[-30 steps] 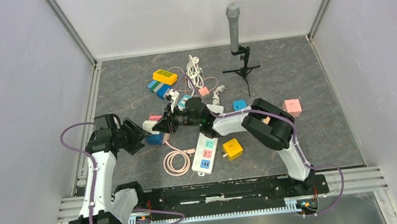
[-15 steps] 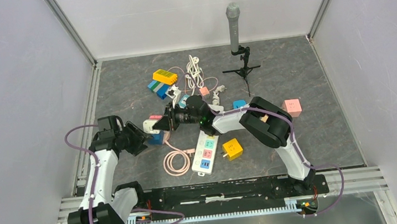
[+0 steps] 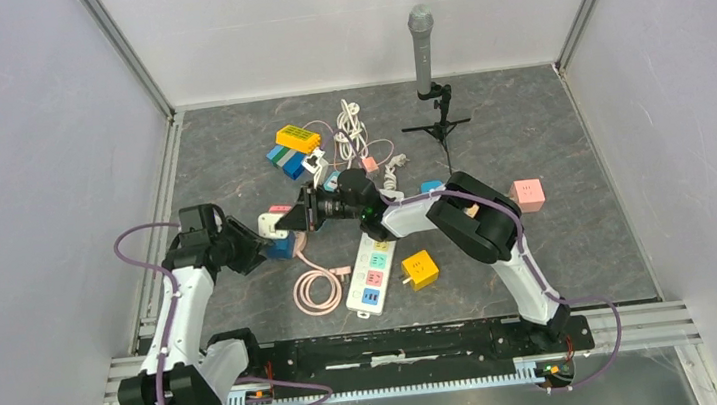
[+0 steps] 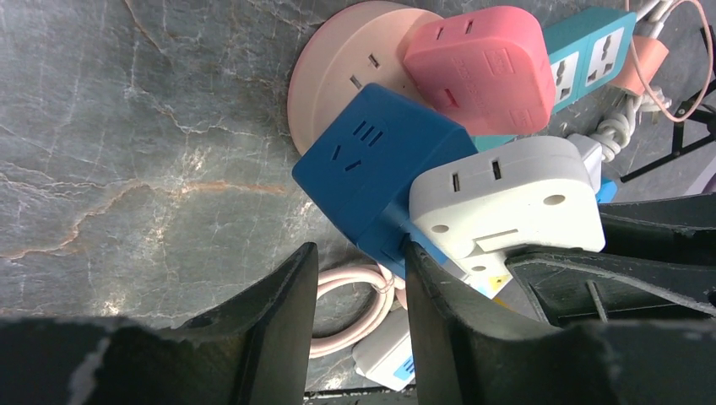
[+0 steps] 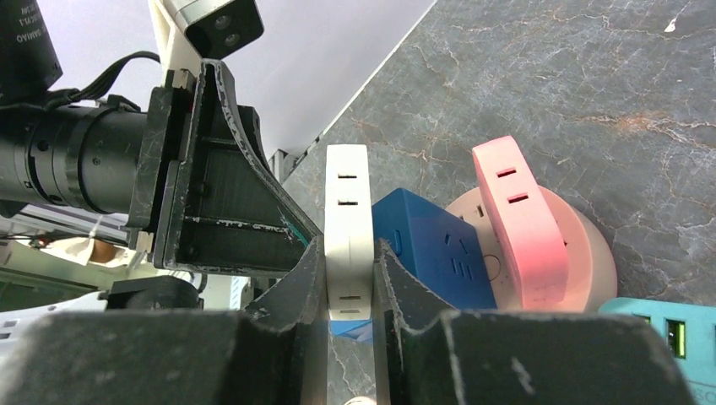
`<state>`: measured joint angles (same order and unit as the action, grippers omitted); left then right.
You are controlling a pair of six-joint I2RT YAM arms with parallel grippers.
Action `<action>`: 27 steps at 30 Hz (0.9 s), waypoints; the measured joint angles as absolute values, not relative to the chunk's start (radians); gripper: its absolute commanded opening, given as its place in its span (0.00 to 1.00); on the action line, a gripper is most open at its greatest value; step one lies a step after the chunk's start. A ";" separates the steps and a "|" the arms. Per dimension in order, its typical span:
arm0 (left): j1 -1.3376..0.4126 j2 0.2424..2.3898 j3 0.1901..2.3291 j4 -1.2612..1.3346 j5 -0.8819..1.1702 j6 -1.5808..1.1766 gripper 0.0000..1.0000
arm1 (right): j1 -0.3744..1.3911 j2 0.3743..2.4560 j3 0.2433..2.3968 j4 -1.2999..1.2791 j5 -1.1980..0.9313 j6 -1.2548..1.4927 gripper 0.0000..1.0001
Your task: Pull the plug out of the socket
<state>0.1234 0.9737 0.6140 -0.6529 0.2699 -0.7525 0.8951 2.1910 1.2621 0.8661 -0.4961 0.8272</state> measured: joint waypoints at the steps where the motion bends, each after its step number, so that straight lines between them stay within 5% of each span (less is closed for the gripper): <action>1: 0.117 0.974 0.615 -0.648 0.260 -0.757 0.48 | 0.891 2.197 1.267 0.870 -0.497 0.842 0.00; 27: 0.070 1.015 0.644 -0.607 0.187 -0.784 0.53 | 0.815 2.189 1.303 1.193 -0.476 1.088 0.00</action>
<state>0.0700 1.0145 0.6437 -0.6075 0.1875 -0.7837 0.8146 2.1887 1.3025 1.1927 -0.4759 1.0882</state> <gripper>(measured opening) 0.504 0.224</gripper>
